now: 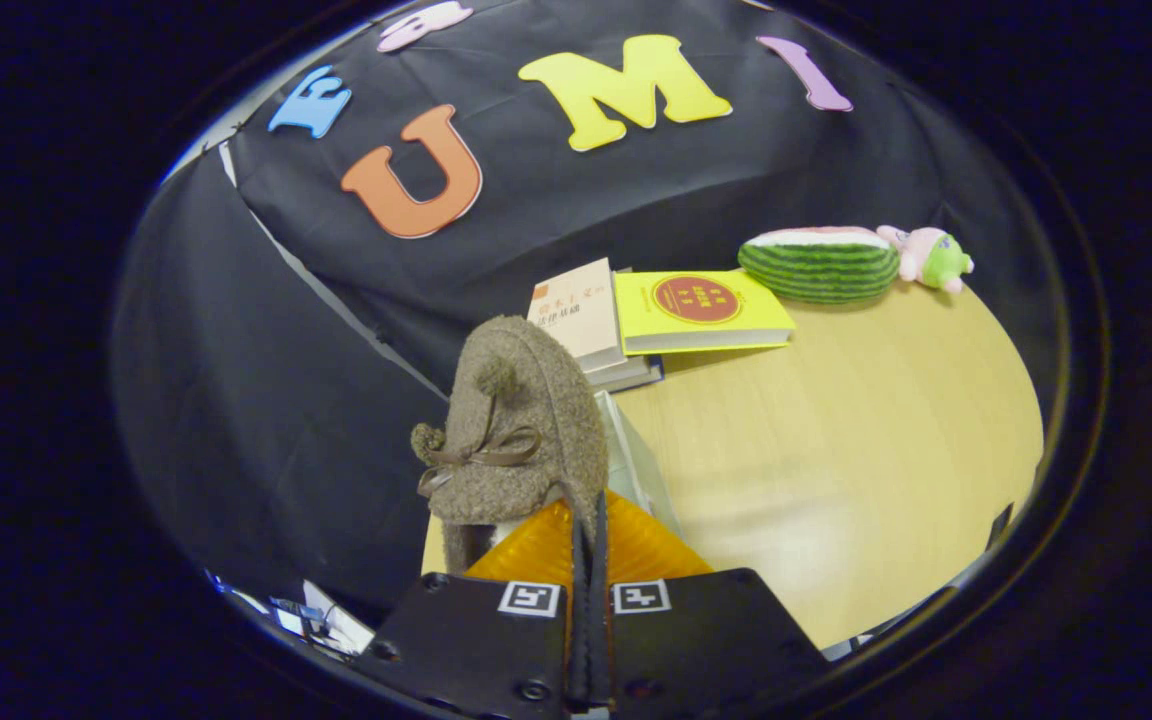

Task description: Open the storage box then place both shoes into the box .Put the left shoe in first, then the right shoe, with the right side of both shoes facing outward in a uniform manner.

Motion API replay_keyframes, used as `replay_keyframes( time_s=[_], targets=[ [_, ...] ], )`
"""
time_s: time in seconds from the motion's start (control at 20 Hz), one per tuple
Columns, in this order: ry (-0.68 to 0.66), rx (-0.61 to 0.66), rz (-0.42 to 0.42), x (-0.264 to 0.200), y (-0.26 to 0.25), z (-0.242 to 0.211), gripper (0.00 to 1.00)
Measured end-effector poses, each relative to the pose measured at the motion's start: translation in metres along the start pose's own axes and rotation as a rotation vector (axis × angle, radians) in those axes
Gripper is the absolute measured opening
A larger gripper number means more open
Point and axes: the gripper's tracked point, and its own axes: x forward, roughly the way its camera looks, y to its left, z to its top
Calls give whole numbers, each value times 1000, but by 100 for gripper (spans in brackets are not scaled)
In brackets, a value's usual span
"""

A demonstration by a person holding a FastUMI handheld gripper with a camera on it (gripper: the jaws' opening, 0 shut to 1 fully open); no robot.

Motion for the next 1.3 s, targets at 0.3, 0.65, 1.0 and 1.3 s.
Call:
replay_keyframes(
  time_s=[0.3, 0.65, 1.0, 1.3],
  targets=[
    [-23, -40, -33, 26, -4, -22, 6],
    [-176, -240, -81, -1, -5, -9, 100],
    [-326, -260, -46, -74, 0, 20, 100],
    [-546, -347, -109, -166, -30, 51, 100]
  ],
)
